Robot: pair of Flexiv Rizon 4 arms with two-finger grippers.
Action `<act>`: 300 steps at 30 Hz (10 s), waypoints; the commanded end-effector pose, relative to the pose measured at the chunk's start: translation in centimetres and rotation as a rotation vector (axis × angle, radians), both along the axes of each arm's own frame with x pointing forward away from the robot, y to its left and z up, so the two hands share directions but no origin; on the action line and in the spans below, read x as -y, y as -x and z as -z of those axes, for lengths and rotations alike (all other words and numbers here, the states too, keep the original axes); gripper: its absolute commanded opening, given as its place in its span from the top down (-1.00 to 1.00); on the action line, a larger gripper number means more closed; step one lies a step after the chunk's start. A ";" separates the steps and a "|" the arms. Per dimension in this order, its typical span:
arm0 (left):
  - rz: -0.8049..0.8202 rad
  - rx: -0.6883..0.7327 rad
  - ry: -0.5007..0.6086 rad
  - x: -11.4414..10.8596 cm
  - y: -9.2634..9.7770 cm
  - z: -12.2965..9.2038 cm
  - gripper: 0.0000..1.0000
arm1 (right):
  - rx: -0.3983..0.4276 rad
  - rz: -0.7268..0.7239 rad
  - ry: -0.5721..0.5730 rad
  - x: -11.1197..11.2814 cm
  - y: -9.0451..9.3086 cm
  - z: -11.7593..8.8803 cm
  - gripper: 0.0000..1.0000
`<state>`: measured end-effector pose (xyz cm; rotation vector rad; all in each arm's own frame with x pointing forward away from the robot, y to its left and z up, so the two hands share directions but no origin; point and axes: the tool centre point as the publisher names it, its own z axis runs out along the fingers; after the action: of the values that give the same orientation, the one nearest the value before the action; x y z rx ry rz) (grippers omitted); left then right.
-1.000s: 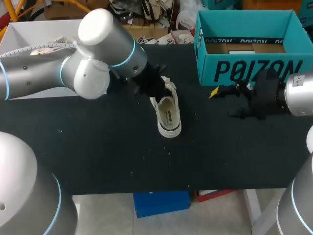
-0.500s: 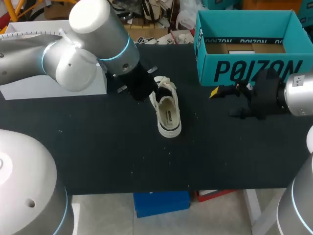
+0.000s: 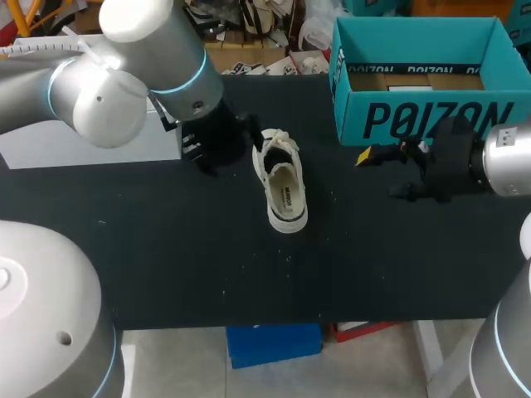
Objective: Take the shoe out of the shoebox, open the shoe tongue, remove and reinsert the insole, then place the shoe into the shoebox
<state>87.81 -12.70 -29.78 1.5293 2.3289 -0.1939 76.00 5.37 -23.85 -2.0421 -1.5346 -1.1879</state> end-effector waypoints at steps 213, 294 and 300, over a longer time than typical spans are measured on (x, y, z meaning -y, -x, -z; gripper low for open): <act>-0.583 -0.331 0.557 -11.5 5.5 0.2 -1.00 | -0.163 -0.430 1.032 -8.7 -16.5 15.5 -0.58; -0.583 -0.331 0.557 -11.5 5.5 0.2 -1.00 | 0.178 -1.483 1.228 -5.1 -19.3 -8.3 1.00; -0.583 -0.331 0.557 -11.5 5.5 0.2 -1.00 | 0.163 -1.478 1.233 -4.0 -20.1 -8.3 1.00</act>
<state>82.36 -1.27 -29.87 0.5596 2.5535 -0.9018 95.44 9.82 -15.90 -0.4074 -3.2269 0.3206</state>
